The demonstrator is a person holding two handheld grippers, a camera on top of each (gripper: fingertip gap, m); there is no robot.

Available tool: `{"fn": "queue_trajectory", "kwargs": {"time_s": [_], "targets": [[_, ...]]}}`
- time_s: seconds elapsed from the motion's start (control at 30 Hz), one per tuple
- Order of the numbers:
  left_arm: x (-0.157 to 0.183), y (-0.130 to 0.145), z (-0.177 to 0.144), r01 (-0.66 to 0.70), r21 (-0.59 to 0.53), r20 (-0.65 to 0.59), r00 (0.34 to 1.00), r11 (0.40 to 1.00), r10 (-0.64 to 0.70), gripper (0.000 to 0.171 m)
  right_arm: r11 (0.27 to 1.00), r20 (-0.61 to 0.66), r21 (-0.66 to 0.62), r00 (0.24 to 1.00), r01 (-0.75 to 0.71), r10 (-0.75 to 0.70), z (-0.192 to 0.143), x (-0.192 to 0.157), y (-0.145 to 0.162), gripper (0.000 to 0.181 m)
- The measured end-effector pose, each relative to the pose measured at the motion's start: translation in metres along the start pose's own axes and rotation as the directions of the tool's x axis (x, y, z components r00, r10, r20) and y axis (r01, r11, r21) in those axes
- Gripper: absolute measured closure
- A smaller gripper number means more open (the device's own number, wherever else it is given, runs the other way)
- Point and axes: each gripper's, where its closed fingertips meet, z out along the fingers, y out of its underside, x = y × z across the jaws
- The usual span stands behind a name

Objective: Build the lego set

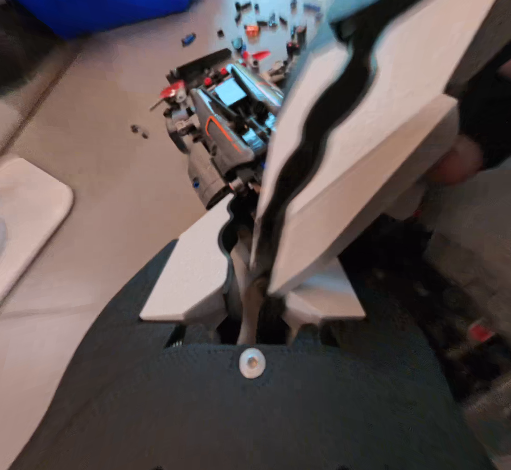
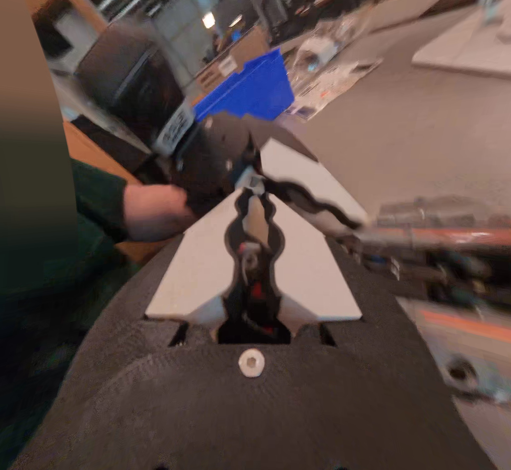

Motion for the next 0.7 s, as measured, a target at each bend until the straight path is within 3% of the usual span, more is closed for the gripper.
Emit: {"fn": "queue_trajectory", "kwargs": {"time_s": [0.03,0.07,0.13,0.23,0.3,0.37,0.57,0.7], "targets": [[-0.001,0.002,-0.001,-0.024,-0.007,-0.012,1.000,1.000,0.024,0.156,0.996,-0.059,-0.035,0.994,0.087,-0.089,0.002,0.001,0.000,0.174],[-0.001,0.002,-0.002,0.016,0.029,-0.047,0.999,0.999,-0.015,0.154,0.998,-0.097,-0.026,0.994,0.052,-0.054,-0.004,0.007,-0.001,0.181],[-0.019,0.007,-0.008,0.141,-0.001,-0.036,0.989,0.990,-0.141,0.153,0.998,-0.214,0.002,0.975,0.062,-0.060,-0.038,0.017,-0.010,0.181],[-0.019,0.006,-0.001,0.117,-0.026,-0.040,0.992,0.993,-0.118,0.154,0.989,-0.235,-0.016,0.961,0.150,-0.149,-0.055,-0.002,-0.028,0.180],[-0.013,0.000,0.006,0.095,-0.026,-0.065,0.993,0.995,-0.097,0.153,0.987,-0.293,-0.050,0.942,0.154,-0.162,-0.061,0.013,-0.025,0.177],[-0.019,0.001,0.006,0.074,-0.039,-0.046,0.996,0.997,-0.075,0.154,0.992,-0.330,0.005,0.936,0.130,-0.121,-0.077,0.028,-0.032,0.176],[-0.027,0.004,-0.002,0.142,-0.018,-0.085,0.986,0.990,-0.143,0.148,0.988,-0.382,0.053,0.917,0.142,-0.111,-0.119,0.032,-0.036,0.166],[-0.041,0.008,-0.017,0.181,-0.026,-0.055,0.982,0.983,-0.182,0.133,0.985,-0.426,0.043,0.894,0.169,-0.135,-0.138,0.030,-0.037,0.161]]}}
